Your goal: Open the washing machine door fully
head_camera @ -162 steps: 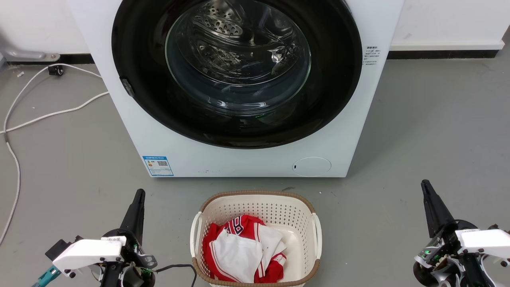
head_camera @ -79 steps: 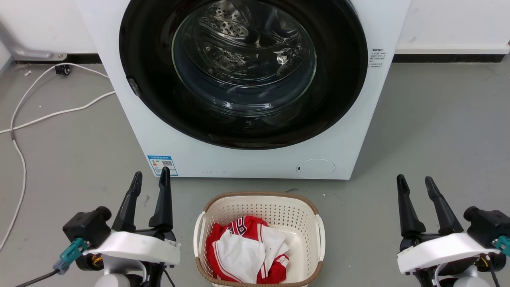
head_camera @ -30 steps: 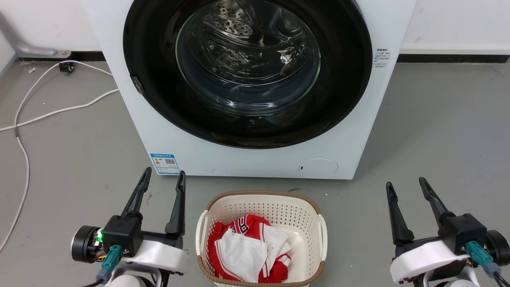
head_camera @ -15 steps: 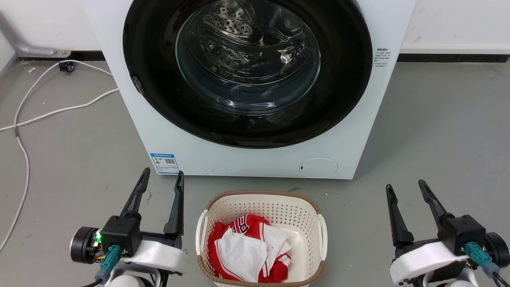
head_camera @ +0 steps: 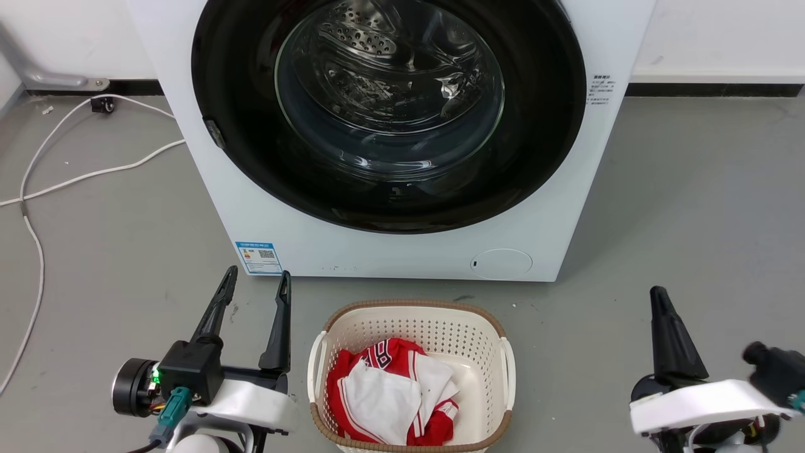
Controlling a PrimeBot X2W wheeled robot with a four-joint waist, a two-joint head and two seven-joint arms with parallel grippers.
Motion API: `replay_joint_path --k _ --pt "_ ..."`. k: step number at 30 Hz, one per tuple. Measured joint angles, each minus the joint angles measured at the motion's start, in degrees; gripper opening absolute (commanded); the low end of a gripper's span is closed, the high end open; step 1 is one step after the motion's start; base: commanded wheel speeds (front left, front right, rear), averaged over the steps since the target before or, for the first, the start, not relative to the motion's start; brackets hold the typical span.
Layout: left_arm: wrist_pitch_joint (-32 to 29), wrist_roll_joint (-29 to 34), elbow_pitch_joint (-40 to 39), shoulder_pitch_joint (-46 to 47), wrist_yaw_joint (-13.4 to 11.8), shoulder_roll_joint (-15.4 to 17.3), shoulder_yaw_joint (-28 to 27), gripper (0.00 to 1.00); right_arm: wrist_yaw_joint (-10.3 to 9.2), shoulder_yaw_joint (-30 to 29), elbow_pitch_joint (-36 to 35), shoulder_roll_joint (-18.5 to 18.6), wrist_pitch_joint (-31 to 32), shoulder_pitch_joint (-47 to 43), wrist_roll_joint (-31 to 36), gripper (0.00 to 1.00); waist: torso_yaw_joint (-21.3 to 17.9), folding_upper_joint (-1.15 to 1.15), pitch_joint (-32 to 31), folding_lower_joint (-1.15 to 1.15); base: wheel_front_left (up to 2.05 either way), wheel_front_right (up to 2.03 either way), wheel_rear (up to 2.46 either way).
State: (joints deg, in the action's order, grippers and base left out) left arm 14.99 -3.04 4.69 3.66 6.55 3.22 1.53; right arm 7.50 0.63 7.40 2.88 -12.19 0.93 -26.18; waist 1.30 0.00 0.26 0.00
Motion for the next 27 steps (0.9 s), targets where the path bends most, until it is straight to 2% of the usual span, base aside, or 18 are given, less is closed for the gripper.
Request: replay_joint_path --k 3,7,11,14,17,21,27 --pt "0.0 -0.1 0.1 0.0 0.0 0.0 -0.1 1.00 0.00 0.6 0.7 0.0 -1.0 1.2 -15.5 0.00 -0.1 0.00 0.1 0.00 0.00 0.00 0.00" --pt "0.0 -0.1 0.1 0.1 0.0 -0.1 -0.2 1.00 -0.01 0.8 1.3 0.0 -1.8 3.6 -40.2 0.00 -0.3 0.00 0.4 0.00 0.00 0.00 0.00" --pt "0.0 -0.2 0.0 0.3 0.0 -0.1 -0.4 1.00 -0.01 -0.9 1.7 0.0 -2.2 7.5 -58.2 0.00 -0.6 0.00 1.1 0.00 0.00 0.00 0.00" --pt "0.0 -0.3 -0.4 0.6 0.0 -0.2 -0.7 1.00 -0.01 -2.6 2.7 0.0 -1.8 11.3 -65.8 0.00 -0.9 0.00 1.8 0.00 0.00 0.00 0.00" --pt "0.1 -0.3 -0.9 1.3 0.0 -0.2 -1.0 1.00 -0.01 -4.3 4.1 0.0 -1.0 15.8 -70.4 0.00 -1.1 0.00 2.6 0.00 0.00 0.00 0.00" --pt "0.1 -0.3 -1.3 2.0 0.0 -0.2 -1.4 1.00 -0.01 -4.4 7.6 2.7 0.5 23.2 -72.6 0.00 -1.4 0.00 4.2 0.00 0.00 0.00 0.00" --pt "0.1 -0.3 -1.9 4.0 0.1 -0.2 -1.7 1.00 -0.01 -1.2 17.5 8.5 4.2 37.3 -74.0 0.00 -1.4 0.00 7.1 0.01 0.00 0.00 0.00"
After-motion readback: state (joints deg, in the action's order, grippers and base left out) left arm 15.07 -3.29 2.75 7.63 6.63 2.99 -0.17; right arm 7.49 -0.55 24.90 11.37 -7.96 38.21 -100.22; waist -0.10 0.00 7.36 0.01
